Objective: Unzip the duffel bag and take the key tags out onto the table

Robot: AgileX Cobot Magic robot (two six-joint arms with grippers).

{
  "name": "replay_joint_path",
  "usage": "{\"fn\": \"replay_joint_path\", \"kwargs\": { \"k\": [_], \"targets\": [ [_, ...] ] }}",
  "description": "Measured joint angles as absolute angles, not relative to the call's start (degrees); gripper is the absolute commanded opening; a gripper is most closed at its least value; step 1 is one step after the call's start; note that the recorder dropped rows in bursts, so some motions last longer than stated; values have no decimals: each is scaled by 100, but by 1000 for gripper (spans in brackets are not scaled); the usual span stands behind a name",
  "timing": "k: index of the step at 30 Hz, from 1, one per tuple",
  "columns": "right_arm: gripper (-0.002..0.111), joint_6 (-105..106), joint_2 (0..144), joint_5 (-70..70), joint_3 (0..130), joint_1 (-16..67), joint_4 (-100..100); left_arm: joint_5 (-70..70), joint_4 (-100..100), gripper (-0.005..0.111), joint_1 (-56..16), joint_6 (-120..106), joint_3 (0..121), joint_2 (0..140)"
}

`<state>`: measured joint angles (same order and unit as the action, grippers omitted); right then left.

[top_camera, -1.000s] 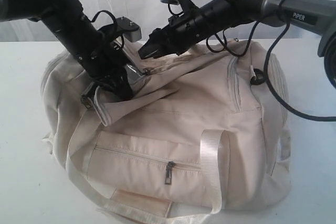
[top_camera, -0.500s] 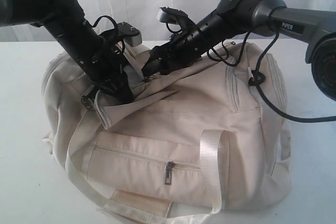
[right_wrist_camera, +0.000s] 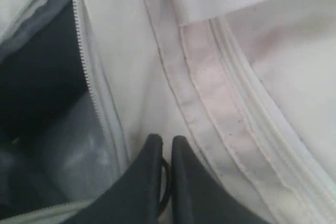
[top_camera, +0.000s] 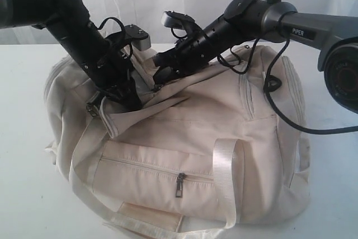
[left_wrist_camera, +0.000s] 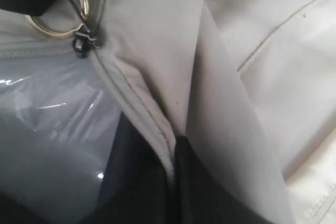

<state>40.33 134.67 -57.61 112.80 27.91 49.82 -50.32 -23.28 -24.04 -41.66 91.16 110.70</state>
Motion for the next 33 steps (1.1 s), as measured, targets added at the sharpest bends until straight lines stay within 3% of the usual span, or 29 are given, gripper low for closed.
{"fn": "replay_joint_path", "kwargs": {
  "k": [19,33],
  "targets": [
    [0,3936,12909,-5789,11268,2802,4549,-5021,-2363,0,-2404,-4180,9103,11093],
    [0,3768,12515,-5953,11256,1913,4538,-4881,-2454,0,-2404,-4107,9103,11093]
  ]
}}
